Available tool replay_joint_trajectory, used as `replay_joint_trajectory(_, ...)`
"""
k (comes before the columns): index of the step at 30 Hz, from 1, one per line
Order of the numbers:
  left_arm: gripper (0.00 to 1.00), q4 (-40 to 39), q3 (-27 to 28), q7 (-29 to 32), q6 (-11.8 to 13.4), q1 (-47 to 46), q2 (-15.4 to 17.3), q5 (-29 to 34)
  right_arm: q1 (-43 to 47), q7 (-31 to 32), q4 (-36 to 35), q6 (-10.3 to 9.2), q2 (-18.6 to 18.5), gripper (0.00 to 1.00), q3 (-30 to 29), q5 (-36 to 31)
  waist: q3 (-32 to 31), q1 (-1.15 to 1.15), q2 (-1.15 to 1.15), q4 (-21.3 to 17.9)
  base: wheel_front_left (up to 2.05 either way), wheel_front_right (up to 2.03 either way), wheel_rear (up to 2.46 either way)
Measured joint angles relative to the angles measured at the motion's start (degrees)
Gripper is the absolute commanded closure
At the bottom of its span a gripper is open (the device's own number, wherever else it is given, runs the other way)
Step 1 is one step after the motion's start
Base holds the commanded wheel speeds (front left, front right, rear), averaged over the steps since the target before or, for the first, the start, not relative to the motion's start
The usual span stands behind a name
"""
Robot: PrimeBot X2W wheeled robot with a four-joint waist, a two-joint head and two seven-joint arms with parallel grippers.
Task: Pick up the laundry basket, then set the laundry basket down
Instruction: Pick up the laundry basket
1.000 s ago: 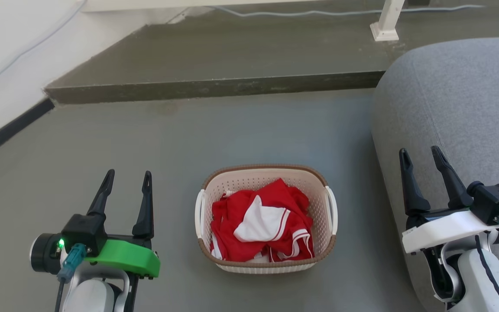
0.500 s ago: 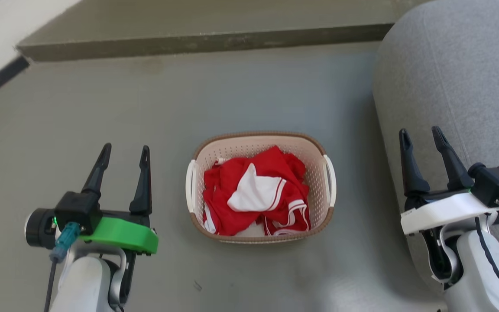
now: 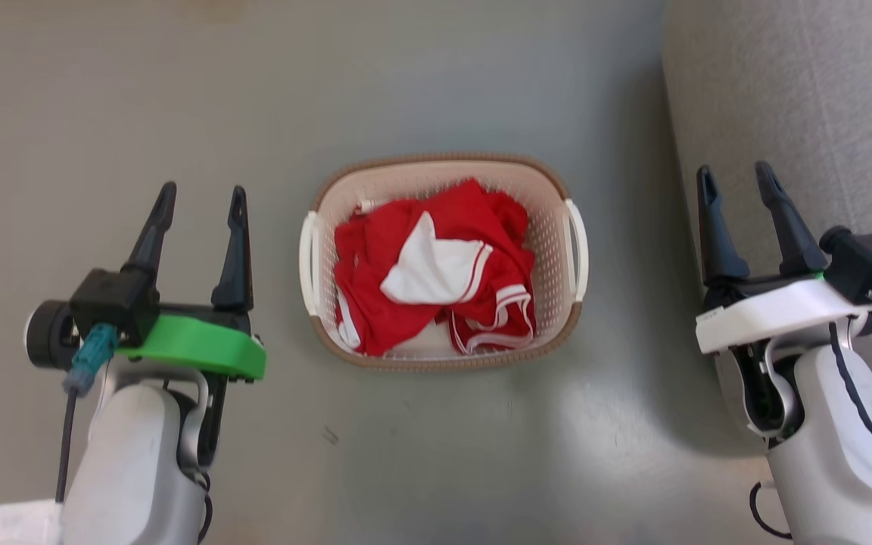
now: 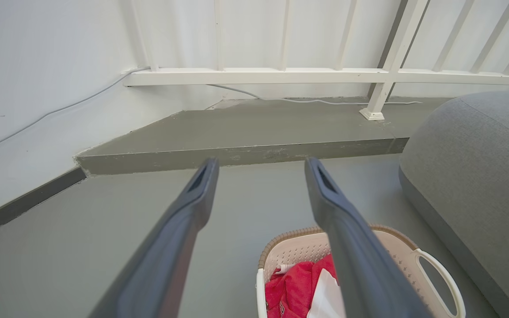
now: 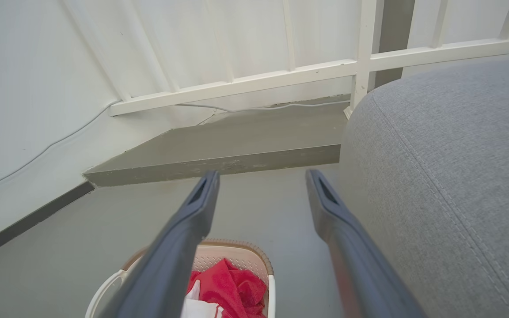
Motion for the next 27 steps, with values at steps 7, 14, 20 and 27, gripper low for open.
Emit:
replay_joint_trajectory(7,0.00,3.18,-0.07,-0.07,-0.48,-4.22,-0.09,0.00,-3.47,0.00,2.81,0.07,0.25,0.00,-0.03,0.00,5.39,0.00,0.00,-0.44,0.00,0.00,0.00)
replay_joint_trajectory(14,0.00,7.75,-0.09,-0.08,-0.99,-9.26,-0.16,0.00,-8.38,0.00,7.20,0.53,0.42,0.00,0.23,0.00,11.81,0.00,0.00,-0.63,0.00,0.00,0.00)
replay_joint_trajectory(20,0.00,11.21,-0.44,-0.08,-1.49,-13.27,-0.21,0.00,-12.46,0.00,9.50,0.57,0.69,0.00,0.68,0.00,15.90,0.00,0.00,-0.70,0.00,0.00,0.00)
replay_joint_trajectory(27,0.00,17.40,-0.86,-0.04,-2.23,-18.49,-0.31,-1.02,-17.86,0.00,13.97,1.08,1.10,0.00,1.96,-0.09,21.29,0.00,0.00,-0.70,0.00,0.00,0.00)
